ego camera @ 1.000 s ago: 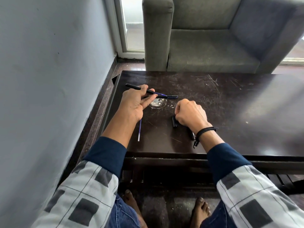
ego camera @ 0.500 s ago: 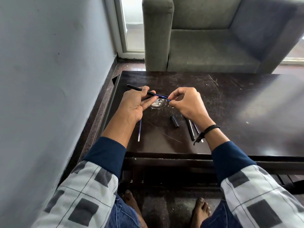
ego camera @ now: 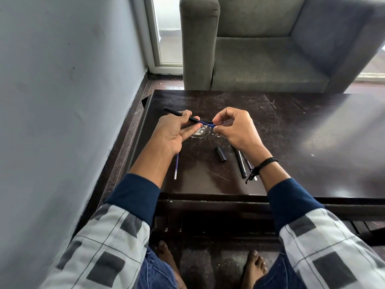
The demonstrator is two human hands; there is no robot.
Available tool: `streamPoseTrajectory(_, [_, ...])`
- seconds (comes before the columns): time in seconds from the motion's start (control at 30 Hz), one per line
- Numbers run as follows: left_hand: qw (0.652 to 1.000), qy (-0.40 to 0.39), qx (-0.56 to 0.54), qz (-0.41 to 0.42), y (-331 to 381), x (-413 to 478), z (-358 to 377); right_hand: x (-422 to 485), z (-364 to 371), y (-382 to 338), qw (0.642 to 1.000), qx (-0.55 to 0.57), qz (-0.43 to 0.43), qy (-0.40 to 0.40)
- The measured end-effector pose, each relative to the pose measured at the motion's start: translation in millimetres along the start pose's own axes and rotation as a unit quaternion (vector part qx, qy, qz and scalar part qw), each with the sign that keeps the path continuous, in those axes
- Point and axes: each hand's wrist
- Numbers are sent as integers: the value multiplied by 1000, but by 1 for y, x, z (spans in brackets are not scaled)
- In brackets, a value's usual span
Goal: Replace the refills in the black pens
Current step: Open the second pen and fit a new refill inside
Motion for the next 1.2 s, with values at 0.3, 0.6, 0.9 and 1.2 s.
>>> streamPoseTrajectory(0.3, [1000,-16,-5,4,-3,3,1,1,3,3,992,123,28,7])
streamPoseTrajectory(0.6, [1000,-26,4,7,-9,0,7,-3,7,-3,988,153,28,17])
streamPoseTrajectory(0.9, [1000,-16,13,10,-7,0,4,-1,7,1,990,127,54,13])
streamPoseTrajectory(1.2, [1000,-15,24,14,-6,0,3,0,6,2,989,139,53,12])
Point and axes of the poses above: each hand's wrist, its own x-axis towards the middle knuckle, its own z-axis out of the palm, y = z × x, and after that the axes turned 7 degrees about -z, right-handed
